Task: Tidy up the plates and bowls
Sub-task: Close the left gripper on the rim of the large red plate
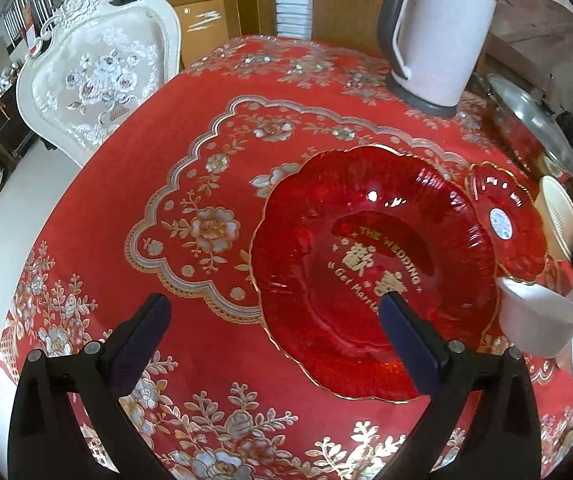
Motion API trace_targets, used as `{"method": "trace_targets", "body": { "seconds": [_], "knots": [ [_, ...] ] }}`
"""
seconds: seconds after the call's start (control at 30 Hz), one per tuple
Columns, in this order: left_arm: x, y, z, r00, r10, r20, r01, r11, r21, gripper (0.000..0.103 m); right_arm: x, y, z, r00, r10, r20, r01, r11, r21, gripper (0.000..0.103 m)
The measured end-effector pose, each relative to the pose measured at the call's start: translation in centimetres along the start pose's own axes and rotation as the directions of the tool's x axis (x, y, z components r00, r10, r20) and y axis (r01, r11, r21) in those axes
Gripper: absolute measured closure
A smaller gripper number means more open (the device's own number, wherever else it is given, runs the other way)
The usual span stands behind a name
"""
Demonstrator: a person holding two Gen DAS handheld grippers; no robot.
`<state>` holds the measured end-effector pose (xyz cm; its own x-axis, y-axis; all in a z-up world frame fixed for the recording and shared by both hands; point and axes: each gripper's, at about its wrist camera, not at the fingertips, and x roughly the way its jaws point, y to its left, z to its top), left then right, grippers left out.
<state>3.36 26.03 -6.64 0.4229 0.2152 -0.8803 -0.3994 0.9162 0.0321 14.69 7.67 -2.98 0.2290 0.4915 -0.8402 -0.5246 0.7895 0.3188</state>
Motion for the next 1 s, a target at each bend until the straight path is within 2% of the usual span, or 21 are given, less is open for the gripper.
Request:
{"method": "trace_targets", "body": {
  "seconds": [0.03, 0.13, 0.2, 0.3, 0.47, 1.0],
  "knots": [
    [0.2, 0.1, 0.0, 1.000, 0.001, -0.007, -0.001, 1.000, -0.001, 0.000, 1.0, -0.5, 0.6, 0.999, 0.006, -0.032, -0.005, 1.000, 0.015, 0.019],
    [0.9, 0.2, 0.0, 1.000, -0.007, -0.027, 0.006, 1.000, -0.002, 0.000, 2.9, -1.4, 1.6, 0.996, 0.004, -0.084, -0.002, 1.000, 0.024, 0.019],
    [1.2, 0.0, 0.0, 0.999, -0.015, -0.039, 0.015, 1.000, 0.003, 0.000, 4.1, -1.9, 1.8, 0.992, 0.033, -0.119, -0.029, 0.999, 0.039, 0.019],
    [1.9, -0.4, 0.0, 0.998, -0.024, -0.059, 0.025, 1.000, 0.012, 0.000, 5.1, -2.1, 1.9, 0.986, 0.067, -0.153, -0.059, 0.997, 0.053, 0.021],
    [2.9, -0.4, 0.2, 0.994, -0.045, -0.097, 0.045, 0.999, -0.004, 0.000, 6.7, -2.0, 2.0, 0.974, 0.105, -0.201, -0.093, 0.993, 0.066, 0.030],
    [5.0, -0.5, 0.7, 0.987, -0.039, -0.157, 0.033, 0.999, -0.042, 0.000, 9.3, -2.5, 2.0, 0.960, 0.086, -0.266, -0.068, 0.995, 0.079, 0.048]
  ]
}}
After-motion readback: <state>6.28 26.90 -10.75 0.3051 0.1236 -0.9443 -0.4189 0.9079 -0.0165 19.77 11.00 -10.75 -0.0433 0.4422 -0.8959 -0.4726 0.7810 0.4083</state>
